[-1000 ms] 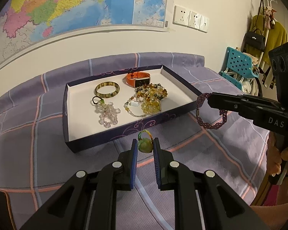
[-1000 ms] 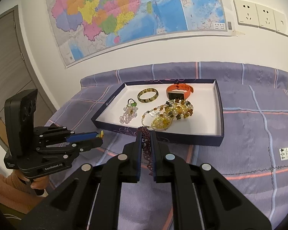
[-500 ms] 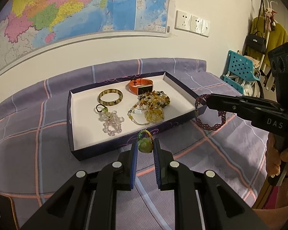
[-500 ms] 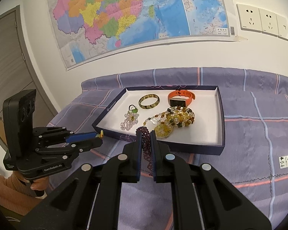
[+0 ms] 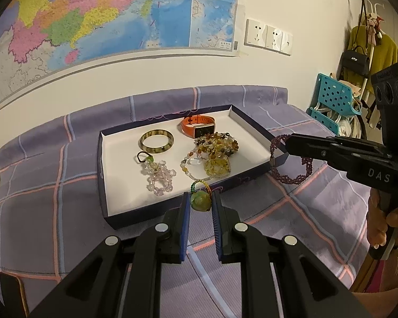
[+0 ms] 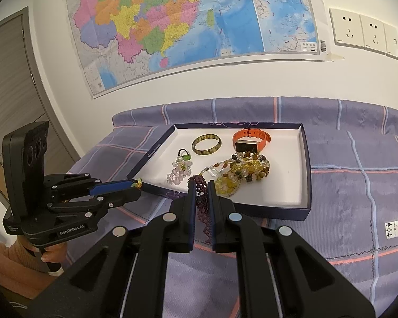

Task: Organize jewelry
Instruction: 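Lift the yellow-green ring with the left gripper while the right gripper lifts the dark red bracelet, then carry the ring and the dark red bracelet over the white tray with both grippers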

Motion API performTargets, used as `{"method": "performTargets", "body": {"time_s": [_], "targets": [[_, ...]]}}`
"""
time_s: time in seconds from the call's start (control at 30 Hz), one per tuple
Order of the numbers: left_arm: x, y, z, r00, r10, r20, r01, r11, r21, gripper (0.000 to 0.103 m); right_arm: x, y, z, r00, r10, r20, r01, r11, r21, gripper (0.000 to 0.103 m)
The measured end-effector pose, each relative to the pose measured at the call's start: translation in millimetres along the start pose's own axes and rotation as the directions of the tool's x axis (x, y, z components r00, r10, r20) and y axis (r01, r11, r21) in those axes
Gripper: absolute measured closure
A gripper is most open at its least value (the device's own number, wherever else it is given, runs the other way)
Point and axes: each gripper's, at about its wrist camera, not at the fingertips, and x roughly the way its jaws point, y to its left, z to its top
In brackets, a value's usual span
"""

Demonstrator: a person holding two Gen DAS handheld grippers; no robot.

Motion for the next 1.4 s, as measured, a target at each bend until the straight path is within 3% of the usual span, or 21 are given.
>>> {"method": "performTargets", "body": {"time_s": [1.4], "targets": [[6.1, 7.2, 14.1, 1.000, 0.021, 0.016, -0.021, 1.000, -0.005, 0.089, 9.0, -3.1, 14.3, 1.000, 0.014, 0.019, -0.014, 1.000, 0.006, 0.094]]}}
